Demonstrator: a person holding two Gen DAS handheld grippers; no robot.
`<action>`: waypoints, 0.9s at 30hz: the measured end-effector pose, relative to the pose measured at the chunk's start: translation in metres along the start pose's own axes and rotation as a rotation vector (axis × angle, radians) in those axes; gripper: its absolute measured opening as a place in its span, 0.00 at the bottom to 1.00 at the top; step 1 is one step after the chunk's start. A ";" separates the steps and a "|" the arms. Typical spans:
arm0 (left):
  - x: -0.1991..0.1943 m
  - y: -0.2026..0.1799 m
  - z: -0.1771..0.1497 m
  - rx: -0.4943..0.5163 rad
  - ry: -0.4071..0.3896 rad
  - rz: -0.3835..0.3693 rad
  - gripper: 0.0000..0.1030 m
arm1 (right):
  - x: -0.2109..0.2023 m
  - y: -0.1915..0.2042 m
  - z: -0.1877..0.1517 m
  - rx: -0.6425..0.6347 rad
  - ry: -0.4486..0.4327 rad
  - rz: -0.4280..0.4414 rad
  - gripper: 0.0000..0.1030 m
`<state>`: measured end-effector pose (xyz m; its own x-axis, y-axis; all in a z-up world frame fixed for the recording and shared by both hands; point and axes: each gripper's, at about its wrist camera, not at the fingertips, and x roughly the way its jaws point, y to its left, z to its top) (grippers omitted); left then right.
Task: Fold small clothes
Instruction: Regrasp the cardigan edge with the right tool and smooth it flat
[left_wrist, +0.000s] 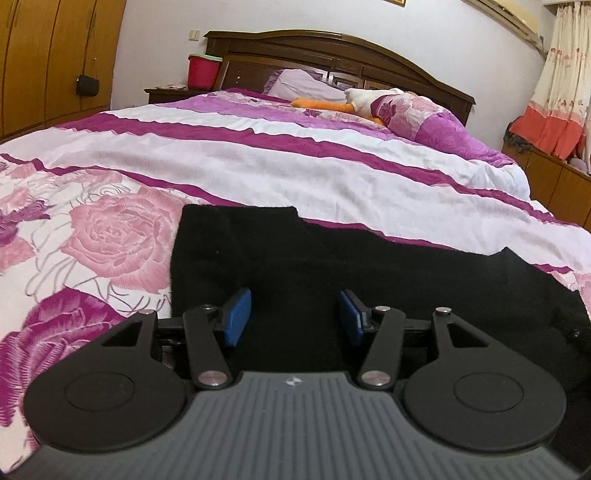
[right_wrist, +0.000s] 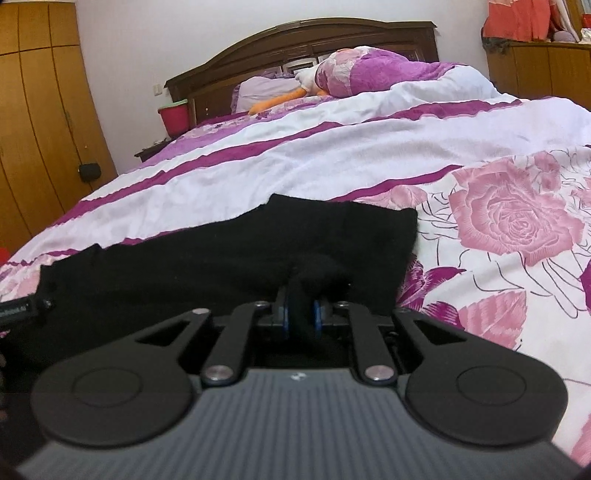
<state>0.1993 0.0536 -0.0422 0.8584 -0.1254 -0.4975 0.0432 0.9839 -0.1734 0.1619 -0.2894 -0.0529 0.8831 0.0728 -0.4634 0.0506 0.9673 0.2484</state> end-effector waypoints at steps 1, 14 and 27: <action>-0.004 -0.001 0.001 0.002 0.002 0.006 0.57 | -0.002 0.000 0.001 0.003 0.003 0.004 0.15; -0.115 0.018 -0.007 -0.003 -0.009 0.003 0.65 | -0.088 -0.005 -0.013 0.012 0.004 0.029 0.58; -0.199 0.040 -0.041 0.024 0.063 0.041 0.65 | -0.180 -0.006 -0.045 -0.002 -0.008 0.044 0.58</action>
<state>0.0088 0.1130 0.0150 0.8256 -0.0916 -0.5568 0.0212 0.9911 -0.1316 -0.0189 -0.2973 -0.0094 0.8884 0.1137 -0.4448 0.0101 0.9638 0.2666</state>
